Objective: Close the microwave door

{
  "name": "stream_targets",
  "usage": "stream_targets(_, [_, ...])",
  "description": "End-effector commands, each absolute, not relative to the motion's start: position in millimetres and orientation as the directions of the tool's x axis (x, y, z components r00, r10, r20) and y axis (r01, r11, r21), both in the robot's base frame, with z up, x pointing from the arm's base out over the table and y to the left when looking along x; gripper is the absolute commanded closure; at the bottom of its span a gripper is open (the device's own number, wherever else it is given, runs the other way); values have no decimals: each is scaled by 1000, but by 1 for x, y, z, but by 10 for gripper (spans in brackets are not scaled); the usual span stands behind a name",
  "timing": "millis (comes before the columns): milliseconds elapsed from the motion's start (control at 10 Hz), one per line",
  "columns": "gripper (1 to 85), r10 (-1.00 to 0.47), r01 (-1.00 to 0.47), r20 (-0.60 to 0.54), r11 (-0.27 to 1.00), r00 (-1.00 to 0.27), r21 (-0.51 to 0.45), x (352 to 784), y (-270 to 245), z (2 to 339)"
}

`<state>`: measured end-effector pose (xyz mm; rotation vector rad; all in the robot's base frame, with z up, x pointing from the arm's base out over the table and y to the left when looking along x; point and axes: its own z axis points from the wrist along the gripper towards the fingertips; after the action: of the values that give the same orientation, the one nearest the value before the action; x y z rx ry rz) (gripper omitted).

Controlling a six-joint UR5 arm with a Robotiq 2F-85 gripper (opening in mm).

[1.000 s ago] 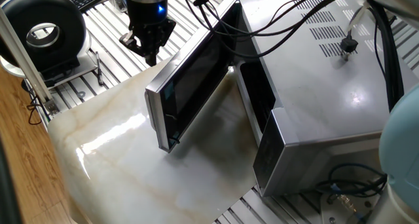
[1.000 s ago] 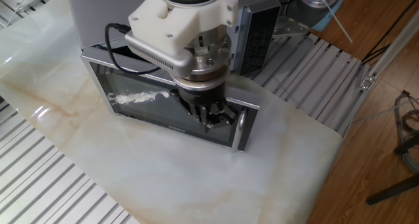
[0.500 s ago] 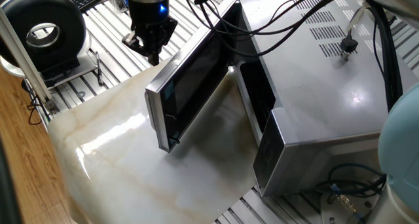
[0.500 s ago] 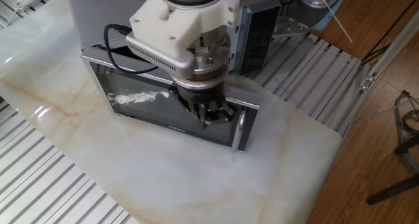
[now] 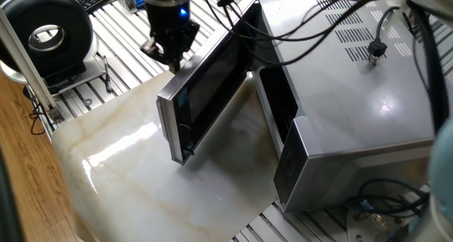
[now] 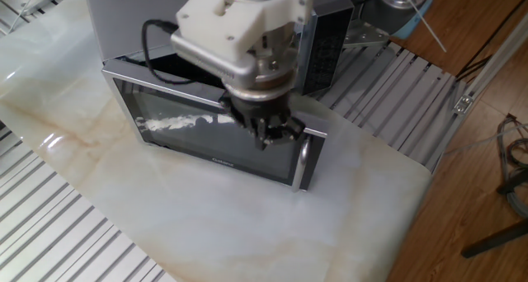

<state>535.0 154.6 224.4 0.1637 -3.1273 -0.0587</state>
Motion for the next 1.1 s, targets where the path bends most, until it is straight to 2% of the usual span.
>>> stream_targets(0, [847,-118,-117,17,992,-993,40,512,145,222])
stream_targets(500, [847,-158,-158,-16,987,-987,42,492,104,218])
stream_targets(800, [847,-158,-158,-9,987,-987,37,478,99,234])
stream_targets(1000, [847,-174,-175,-29,983,-984,49,477,91,225])
